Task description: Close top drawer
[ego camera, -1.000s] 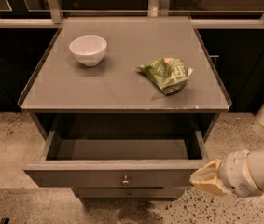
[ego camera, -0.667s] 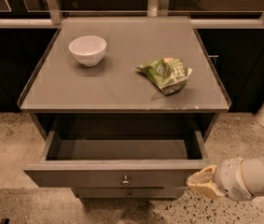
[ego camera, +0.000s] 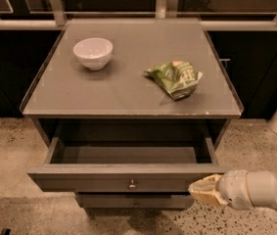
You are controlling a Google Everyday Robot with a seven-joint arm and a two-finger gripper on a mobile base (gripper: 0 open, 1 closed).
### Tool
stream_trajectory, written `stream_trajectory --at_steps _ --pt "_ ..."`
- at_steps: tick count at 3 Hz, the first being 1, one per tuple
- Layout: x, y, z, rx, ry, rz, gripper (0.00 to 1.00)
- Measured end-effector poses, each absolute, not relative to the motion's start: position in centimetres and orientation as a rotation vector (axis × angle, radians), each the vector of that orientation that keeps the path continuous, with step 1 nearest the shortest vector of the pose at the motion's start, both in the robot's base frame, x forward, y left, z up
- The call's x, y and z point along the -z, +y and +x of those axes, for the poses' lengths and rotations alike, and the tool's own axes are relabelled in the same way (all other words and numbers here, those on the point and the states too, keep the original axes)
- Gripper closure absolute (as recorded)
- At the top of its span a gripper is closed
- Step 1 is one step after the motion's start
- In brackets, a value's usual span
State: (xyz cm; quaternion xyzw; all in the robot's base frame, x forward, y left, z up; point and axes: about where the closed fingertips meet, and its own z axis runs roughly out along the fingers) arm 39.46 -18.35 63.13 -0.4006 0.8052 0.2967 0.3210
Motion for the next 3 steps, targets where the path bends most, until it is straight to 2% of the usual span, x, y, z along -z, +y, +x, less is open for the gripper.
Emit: stream_trajectory --at_steps 1,2,3 --pt "-62.5 -18.3 41.9 -0.797 2.035 -1.035 1.0" --pt "-62.5 -18.3 41.7 -0.797 2.035 -1.035 1.0" --pt "-62.8 -18.5 44.6 -0.766 1.982 -1.041 1.0"
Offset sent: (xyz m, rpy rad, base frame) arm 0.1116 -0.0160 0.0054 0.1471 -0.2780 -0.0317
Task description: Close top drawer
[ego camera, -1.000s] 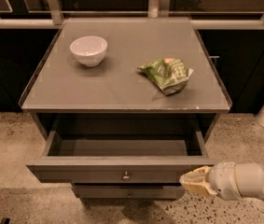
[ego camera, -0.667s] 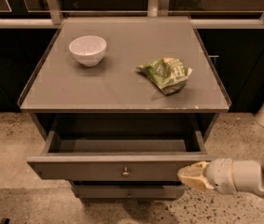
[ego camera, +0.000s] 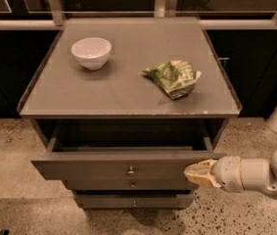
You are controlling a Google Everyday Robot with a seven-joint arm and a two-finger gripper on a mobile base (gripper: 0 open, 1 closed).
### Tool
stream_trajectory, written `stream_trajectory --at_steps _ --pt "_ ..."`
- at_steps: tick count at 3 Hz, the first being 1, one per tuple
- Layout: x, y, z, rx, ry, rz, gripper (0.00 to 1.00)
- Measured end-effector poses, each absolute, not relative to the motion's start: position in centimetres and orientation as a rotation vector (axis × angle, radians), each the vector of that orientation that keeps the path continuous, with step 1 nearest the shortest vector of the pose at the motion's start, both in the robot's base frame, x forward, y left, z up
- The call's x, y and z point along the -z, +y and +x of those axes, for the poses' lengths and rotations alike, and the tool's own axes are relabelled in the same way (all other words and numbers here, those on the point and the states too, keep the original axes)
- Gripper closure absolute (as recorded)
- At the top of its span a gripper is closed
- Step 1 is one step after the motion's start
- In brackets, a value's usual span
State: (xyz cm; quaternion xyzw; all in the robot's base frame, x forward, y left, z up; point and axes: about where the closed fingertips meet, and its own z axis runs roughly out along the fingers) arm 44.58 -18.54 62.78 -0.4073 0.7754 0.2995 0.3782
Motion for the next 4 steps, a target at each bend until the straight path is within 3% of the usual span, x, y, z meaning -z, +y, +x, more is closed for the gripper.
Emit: stream_trajectory --at_steps 4 --pt "-62.7 -19.2 49.2 -0.573 1.952 -0.991 1.0"
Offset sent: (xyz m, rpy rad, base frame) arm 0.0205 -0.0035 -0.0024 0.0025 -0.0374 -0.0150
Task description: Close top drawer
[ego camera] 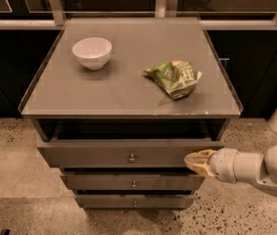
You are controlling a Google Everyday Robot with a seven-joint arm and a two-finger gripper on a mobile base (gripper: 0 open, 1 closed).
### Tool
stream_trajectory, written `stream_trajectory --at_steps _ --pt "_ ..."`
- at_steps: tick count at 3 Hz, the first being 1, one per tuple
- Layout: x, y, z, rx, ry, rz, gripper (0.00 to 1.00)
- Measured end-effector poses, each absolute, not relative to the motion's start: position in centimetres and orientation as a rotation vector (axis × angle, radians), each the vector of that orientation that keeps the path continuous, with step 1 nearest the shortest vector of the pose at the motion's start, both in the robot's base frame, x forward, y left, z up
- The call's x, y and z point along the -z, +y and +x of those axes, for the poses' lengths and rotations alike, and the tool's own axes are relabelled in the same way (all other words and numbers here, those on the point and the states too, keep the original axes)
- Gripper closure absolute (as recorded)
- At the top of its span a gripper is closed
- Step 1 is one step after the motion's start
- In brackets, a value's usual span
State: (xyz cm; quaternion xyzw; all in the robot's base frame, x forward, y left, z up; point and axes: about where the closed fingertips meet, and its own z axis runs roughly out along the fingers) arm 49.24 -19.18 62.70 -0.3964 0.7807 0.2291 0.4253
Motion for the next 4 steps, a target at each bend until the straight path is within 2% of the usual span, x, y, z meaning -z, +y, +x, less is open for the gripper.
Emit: stream_trajectory --at_steps 2,4 --pt "-63.0 -19.4 52.0 -0.438 1.946 -0.969 1.0" --pt "-63.7 -20.3 51.2 -0.487 2.002 -0.979 1.0"
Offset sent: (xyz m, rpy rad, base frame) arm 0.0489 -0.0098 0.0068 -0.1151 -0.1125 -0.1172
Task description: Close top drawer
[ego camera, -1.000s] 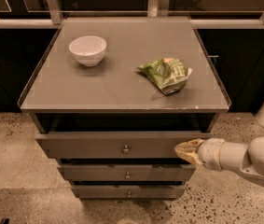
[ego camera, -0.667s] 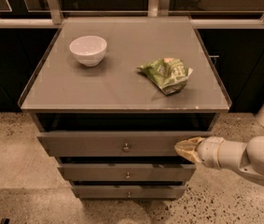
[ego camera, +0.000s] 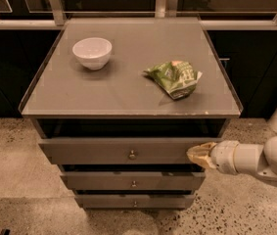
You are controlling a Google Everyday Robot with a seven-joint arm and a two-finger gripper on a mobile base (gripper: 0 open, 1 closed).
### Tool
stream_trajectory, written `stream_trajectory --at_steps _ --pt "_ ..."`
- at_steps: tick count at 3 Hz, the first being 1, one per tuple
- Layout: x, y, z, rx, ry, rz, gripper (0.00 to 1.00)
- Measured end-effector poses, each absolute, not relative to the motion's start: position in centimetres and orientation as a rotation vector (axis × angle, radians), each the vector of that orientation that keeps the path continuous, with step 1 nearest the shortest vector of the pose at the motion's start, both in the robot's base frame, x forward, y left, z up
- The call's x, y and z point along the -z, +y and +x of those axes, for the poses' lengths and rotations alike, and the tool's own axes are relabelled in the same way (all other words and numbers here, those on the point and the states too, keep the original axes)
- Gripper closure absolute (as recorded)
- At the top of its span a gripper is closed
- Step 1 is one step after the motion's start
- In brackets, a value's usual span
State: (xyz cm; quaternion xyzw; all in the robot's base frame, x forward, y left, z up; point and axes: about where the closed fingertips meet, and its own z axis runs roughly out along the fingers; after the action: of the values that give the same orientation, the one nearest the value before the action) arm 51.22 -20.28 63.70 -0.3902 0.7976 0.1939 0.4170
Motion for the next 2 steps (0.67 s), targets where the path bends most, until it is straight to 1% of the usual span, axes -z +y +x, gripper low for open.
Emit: stream_trajectory --at_steps 1,2 --pt "-66.57 -23.32 49.26 -0.491 2.073 -0.922 1.0" --pt "-66.86 -23.55 48.99 -0.494 2.081 -0.916 0.82"
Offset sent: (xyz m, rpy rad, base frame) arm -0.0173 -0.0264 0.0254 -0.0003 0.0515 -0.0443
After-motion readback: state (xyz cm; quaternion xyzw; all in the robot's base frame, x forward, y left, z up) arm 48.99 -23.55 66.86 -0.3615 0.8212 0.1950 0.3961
